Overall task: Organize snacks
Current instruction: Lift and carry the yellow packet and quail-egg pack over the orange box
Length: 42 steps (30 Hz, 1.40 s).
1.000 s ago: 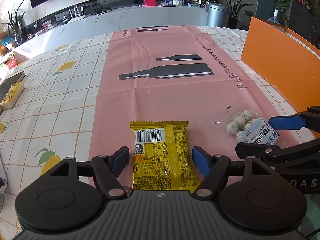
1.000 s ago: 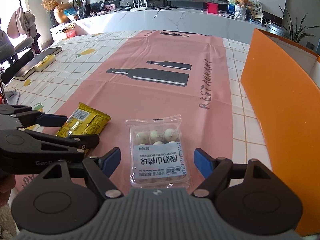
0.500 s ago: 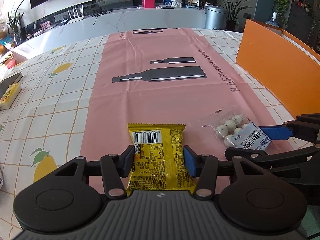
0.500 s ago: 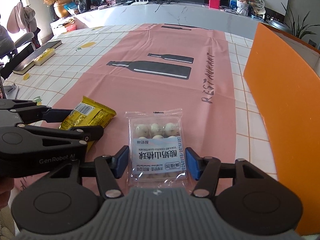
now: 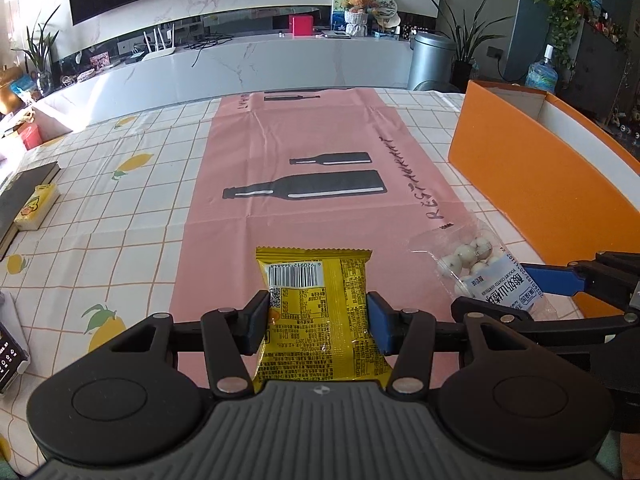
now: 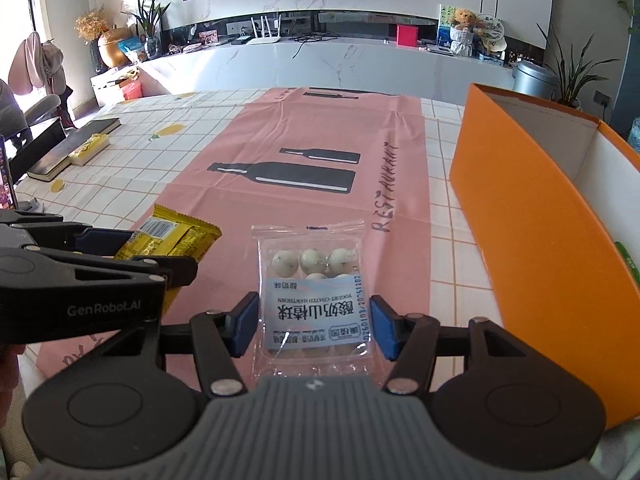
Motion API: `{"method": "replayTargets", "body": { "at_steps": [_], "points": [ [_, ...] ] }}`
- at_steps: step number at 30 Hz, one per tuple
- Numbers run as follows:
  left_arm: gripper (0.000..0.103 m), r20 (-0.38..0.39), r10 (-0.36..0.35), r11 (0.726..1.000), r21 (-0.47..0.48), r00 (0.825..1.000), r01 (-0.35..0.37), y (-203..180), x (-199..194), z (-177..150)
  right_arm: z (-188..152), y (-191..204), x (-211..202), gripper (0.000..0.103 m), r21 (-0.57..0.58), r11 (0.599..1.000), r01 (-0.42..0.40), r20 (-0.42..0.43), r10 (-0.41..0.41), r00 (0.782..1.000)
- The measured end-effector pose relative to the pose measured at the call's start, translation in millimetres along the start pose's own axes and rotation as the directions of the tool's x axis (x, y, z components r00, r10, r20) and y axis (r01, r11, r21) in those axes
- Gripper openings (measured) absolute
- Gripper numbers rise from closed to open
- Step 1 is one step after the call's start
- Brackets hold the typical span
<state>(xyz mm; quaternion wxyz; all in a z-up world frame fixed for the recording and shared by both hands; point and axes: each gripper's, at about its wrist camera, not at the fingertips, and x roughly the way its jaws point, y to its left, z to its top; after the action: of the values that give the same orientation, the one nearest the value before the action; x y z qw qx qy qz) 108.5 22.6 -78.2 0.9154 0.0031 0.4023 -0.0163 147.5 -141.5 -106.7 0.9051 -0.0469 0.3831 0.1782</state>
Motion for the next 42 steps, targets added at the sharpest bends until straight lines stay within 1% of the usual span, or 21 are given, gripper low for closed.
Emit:
{"method": "replayTargets", "body": {
  "at_steps": [7,11,16,20,24,27,30,35,39,42],
  "points": [
    [0.058,0.061,-0.031,0.999,0.015,0.998,0.03,-21,-29,16,9,-19,-50,0.057,0.032,0.999,0.04,0.088,-0.042,0.995],
    [0.058,0.106,-0.07,0.997,0.04,0.992,0.066,-38,-47,32,16,-31,-77,0.057,0.025,0.997,0.067,0.132,-0.069,0.989],
    [0.058,0.155,-0.135,0.988,0.089,0.979,0.122,-65,-61,56,28,-54,-110,0.057,0.007,0.993,0.117,0.185,-0.116,0.976],
    [0.058,0.171,-0.195,0.976,0.135,0.966,0.173,-88,-63,77,41,-76,-128,0.057,0.003,0.988,0.156,0.211,-0.153,0.966],
    [0.058,0.175,-0.252,0.959,0.178,0.952,0.221,-111,-57,98,54,-103,-138,0.057,0.0,0.98,0.201,0.215,-0.196,0.957],
    [0.058,0.157,-0.292,0.942,0.217,0.943,0.256,-129,-46,111,62,-125,-139,0.057,-0.001,0.974,0.226,0.196,-0.221,0.955],
    [0.058,0.128,-0.321,0.925,0.253,0.938,0.282,-145,-32,123,72,-148,-130,0.057,0.0,0.97,0.245,0.16,-0.242,0.957],
    [0.058,0.076,-0.337,0.895,0.335,0.938,0.294,-172,-7,132,79,-183,-106,0.057,-0.015,0.961,0.277,0.084,-0.275,0.958],
    [0.058,0.012,-0.35,0.868,0.381,0.937,0.319,-190,20,138,83,-210,-81,0.057,-0.008,0.963,0.27,0.008,-0.27,0.963],
    [0.058,-0.044,-0.339,0.846,0.422,0.94,0.325,-203,41,139,85,-224,-60,0.057,-0.022,0.965,0.263,-0.051,-0.264,0.963]
  ]
}}
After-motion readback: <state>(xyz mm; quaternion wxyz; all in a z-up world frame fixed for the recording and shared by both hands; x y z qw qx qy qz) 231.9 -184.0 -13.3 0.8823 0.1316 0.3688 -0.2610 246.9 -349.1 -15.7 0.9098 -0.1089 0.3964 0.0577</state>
